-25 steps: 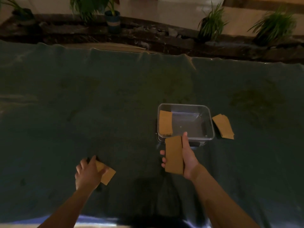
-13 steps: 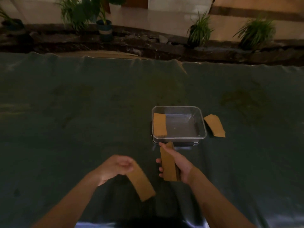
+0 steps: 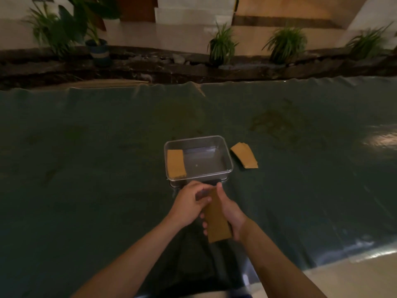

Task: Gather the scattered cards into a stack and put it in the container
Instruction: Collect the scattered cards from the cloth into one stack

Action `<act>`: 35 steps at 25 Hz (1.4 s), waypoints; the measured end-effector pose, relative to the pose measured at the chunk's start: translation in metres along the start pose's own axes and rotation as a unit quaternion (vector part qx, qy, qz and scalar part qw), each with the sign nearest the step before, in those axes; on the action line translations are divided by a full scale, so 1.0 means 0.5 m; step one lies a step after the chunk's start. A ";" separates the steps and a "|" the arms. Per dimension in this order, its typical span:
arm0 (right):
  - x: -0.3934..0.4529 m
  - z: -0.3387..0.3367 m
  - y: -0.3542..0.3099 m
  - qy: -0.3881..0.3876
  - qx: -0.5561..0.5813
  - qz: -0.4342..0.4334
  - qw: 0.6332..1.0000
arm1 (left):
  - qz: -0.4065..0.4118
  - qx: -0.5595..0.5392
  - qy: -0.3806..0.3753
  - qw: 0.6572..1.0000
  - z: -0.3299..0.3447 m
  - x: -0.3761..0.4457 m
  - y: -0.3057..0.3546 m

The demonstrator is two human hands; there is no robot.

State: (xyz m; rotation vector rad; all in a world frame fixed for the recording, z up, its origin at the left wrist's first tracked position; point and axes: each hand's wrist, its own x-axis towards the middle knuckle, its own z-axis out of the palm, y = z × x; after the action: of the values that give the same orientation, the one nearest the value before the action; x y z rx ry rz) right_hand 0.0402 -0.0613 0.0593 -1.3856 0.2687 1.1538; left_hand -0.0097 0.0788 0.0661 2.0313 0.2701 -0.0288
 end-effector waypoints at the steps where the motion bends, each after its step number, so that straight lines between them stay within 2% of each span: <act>1: -0.003 -0.015 -0.003 0.011 0.011 -0.001 1.000 | 0.003 0.024 0.003 1.000 0.016 0.004 0.012; 3: -0.010 -0.050 -0.021 0.034 0.034 -0.011 0.999 | 0.002 0.017 -0.054 0.998 0.045 0.014 0.036; 5: -0.012 -0.101 -0.040 0.071 0.052 -0.021 0.996 | -0.014 -0.043 -0.181 0.982 0.074 0.026 0.065; 6: -0.009 -0.124 -0.047 0.080 0.062 -0.019 0.995 | -0.018 -0.029 -0.238 0.971 0.085 0.034 0.080; 8: -0.006 -0.163 -0.060 0.087 0.078 -0.013 0.993 | -0.003 0.082 -0.298 0.951 0.114 0.052 0.114; 11: -0.002 -0.223 -0.083 0.066 0.117 -0.014 0.991 | 0.026 0.210 -0.267 0.940 0.186 0.094 0.168; 14: -0.002 -0.294 -0.128 0.031 0.155 -0.006 0.988 | 0.049 0.232 -0.214 0.948 0.238 0.146 0.204; 19: 0.018 -0.408 -0.199 0.042 0.146 0.007 0.988 | 0.109 0.299 -0.234 0.919 0.305 0.219 0.268; 21: 0.026 -0.432 -0.220 0.045 0.122 0.002 0.992 | 0.094 0.289 -0.242 0.921 0.322 0.238 0.289; 23: 0.025 -0.442 -0.245 0.046 0.091 -0.005 0.995 | 0.077 0.281 -0.245 0.925 0.323 0.259 0.300; 29: 0.058 -0.417 -0.275 -0.045 0.099 0.023 0.994 | 0.047 0.340 -0.148 0.928 0.303 0.305 0.288; 33: 0.083 -0.387 -0.278 -0.028 0.061 0.030 0.997 | 0.053 0.345 -0.101 0.932 0.277 0.322 0.258; 35: 0.087 -0.372 -0.279 -0.021 0.051 0.020 0.998 | 0.054 0.339 -0.107 0.933 0.267 0.330 0.250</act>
State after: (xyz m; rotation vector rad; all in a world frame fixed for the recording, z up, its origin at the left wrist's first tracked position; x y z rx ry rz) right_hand 0.2510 -0.1684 0.0663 -1.2697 0.3228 1.1840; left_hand 0.1892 -0.0639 0.0919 2.6998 -0.0012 -0.3113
